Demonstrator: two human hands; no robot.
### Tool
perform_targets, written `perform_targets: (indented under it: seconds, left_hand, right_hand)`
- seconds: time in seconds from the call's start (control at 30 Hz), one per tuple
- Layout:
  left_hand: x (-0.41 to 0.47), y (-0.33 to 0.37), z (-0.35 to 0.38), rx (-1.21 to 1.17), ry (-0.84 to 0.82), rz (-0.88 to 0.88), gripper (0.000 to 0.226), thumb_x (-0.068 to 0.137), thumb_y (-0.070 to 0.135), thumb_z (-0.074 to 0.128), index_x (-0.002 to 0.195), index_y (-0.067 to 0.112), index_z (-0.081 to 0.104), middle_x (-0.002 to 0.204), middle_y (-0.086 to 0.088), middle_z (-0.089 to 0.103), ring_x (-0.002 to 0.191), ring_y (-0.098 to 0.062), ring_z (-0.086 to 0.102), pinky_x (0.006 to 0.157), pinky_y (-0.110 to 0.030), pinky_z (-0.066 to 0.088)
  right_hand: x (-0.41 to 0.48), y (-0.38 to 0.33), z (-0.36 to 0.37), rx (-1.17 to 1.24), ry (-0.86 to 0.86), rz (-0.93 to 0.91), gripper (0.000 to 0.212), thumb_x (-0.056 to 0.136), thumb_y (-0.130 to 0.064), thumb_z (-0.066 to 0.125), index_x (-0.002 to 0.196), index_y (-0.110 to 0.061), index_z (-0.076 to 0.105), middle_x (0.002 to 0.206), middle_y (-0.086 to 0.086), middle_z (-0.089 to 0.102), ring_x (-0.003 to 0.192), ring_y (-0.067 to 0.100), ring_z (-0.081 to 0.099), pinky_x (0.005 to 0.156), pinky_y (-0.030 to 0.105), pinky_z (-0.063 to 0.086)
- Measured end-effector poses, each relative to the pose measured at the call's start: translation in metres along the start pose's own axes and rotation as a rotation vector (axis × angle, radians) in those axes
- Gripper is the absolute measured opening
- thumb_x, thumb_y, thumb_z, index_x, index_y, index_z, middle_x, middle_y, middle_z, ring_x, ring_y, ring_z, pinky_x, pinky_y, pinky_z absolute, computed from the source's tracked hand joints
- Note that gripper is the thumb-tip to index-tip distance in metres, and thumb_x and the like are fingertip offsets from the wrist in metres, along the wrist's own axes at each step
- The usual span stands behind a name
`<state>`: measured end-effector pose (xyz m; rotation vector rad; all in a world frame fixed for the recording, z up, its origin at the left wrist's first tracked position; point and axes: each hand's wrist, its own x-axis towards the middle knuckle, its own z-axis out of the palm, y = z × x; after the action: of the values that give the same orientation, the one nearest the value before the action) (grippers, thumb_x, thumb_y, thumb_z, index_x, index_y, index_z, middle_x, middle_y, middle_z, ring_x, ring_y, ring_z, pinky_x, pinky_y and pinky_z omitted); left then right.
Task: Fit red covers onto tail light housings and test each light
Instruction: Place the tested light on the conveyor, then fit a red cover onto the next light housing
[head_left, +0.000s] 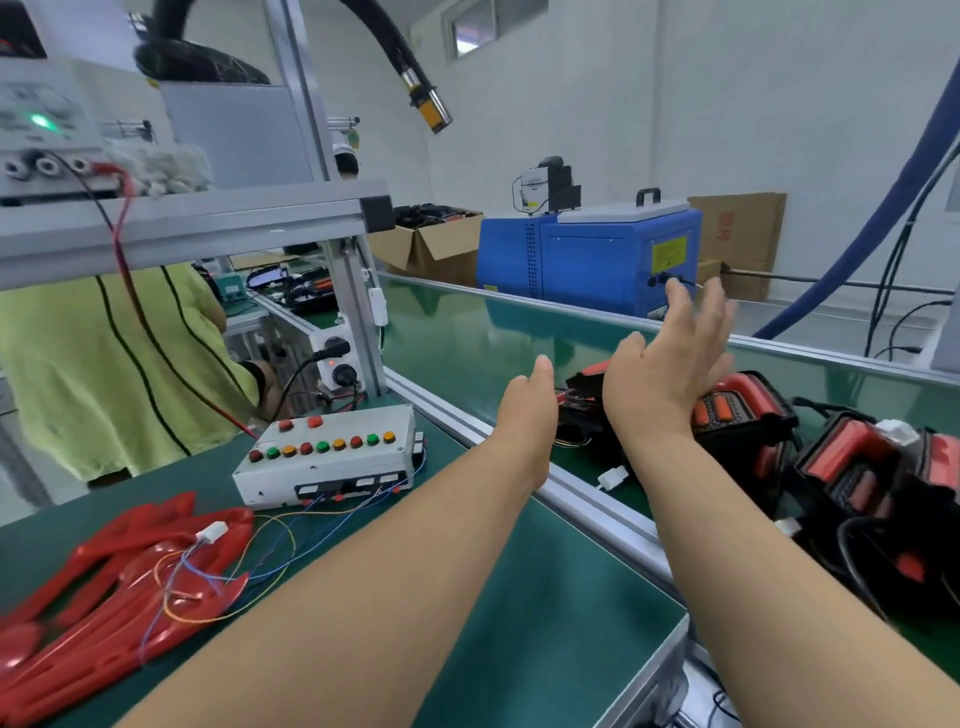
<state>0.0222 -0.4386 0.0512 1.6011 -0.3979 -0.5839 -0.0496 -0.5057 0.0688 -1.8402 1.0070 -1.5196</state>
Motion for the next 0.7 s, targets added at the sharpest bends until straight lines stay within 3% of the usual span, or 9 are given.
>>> perform_targets:
  seconds: [0.07,0.1,0.17,0.3,0.4,0.47,0.53,0.63,0.7]
  left_hand:
    - [-0.008,-0.003,-0.018,0.023,0.066,0.052,0.034,0.102,0.047,0.033,0.091,0.021,0.051,0.085,0.008,0.044,0.073,-0.011,0.039,0.064,-0.028,0.032]
    - [-0.015,-0.004,-0.029,0.033,0.11,0.071,0.033,0.102,0.044,0.033,0.082,0.021,0.045,0.079,0.005,0.038,0.067,-0.013,0.033,0.06,-0.03,0.027]
    - [-0.026,-0.005,-0.052,0.016,0.182,0.101,0.026,0.1,0.039,0.036,0.084,0.019,0.042,0.081,-0.002,0.036,0.069,-0.018,0.03,0.061,-0.032,0.025]
    - [-0.044,-0.003,-0.107,-0.071,0.303,0.183,0.023,0.1,0.026,0.04,0.082,0.014,0.047,0.09,-0.007,0.046,0.081,-0.02,0.041,0.074,-0.038,0.036]
    - [-0.064,-0.001,-0.154,-0.019,0.373,0.275,0.021,0.098,0.009,0.04,0.086,0.001,0.054,0.091,-0.016,0.054,0.082,-0.028,0.047,0.075,-0.045,0.044]
    - [-0.082,-0.004,-0.185,0.019,0.437,0.332,0.023,0.1,0.014,0.044,0.098,0.003,0.064,0.095,-0.011,0.062,0.084,-0.026,0.056,0.079,-0.041,0.05]
    - [-0.1,-0.007,-0.215,0.071,0.506,0.374,0.02,0.101,0.017,0.046,0.103,0.012,0.066,0.096,0.0,0.064,0.086,-0.016,0.059,0.081,-0.028,0.05]
    - [-0.123,-0.013,-0.26,0.081,0.6,0.407,0.021,0.1,0.02,0.05,0.109,0.016,0.068,0.102,0.008,0.068,0.097,-0.007,0.06,0.088,-0.026,0.048]
    - [-0.139,-0.02,-0.291,0.126,0.652,0.407,0.022,0.1,0.027,0.052,0.114,0.024,0.068,0.104,0.016,0.068,0.096,0.003,0.06,0.085,-0.019,0.047]
  right_hand:
    - [-0.01,-0.015,-0.002,0.038,0.015,-0.097,0.058,0.089,0.002,0.049,0.143,-0.016,0.045,0.165,0.007,0.011,0.153,0.026,-0.003,0.12,0.057,-0.002]
    - [-0.017,-0.024,-0.002,0.068,0.016,-0.152,0.056,0.087,0.003,0.05,0.14,-0.015,0.049,0.165,0.008,0.013,0.153,0.028,-0.002,0.12,0.056,-0.002]
    - [-0.035,-0.046,0.001,0.149,0.006,-0.271,0.052,0.085,0.006,0.051,0.133,-0.012,0.058,0.163,0.012,0.019,0.153,0.034,0.003,0.121,0.057,0.0]
    - [-0.082,-0.092,0.023,0.345,-0.073,-0.467,0.043,0.079,0.013,0.055,0.116,-0.005,0.069,0.154,0.02,0.034,0.148,0.041,0.02,0.118,0.059,0.018]
    - [-0.121,-0.118,0.044,0.44,-0.201,-0.529,0.04,0.079,0.016,0.055,0.11,-0.003,0.07,0.144,0.018,0.048,0.143,0.038,0.034,0.118,0.048,0.028]
    - [-0.144,-0.129,0.057,0.475,-0.312,-0.538,0.034,0.081,0.016,0.055,0.106,-0.002,0.071,0.132,0.016,0.058,0.133,0.034,0.047,0.114,0.028,0.032]
    - [-0.167,-0.139,0.067,0.5,-0.412,-0.536,0.033,0.082,0.014,0.055,0.104,-0.003,0.072,0.121,0.011,0.064,0.119,0.028,0.055,0.101,0.009,0.032]
    - [-0.197,-0.152,0.077,0.519,-0.507,-0.55,0.031,0.084,0.012,0.055,0.104,-0.005,0.072,0.115,0.007,0.067,0.111,0.023,0.059,0.094,0.005,0.032]
    - [-0.214,-0.16,0.082,0.531,-0.573,-0.546,0.03,0.086,0.01,0.055,0.104,-0.007,0.072,0.115,0.004,0.066,0.111,0.021,0.058,0.095,0.006,0.033]
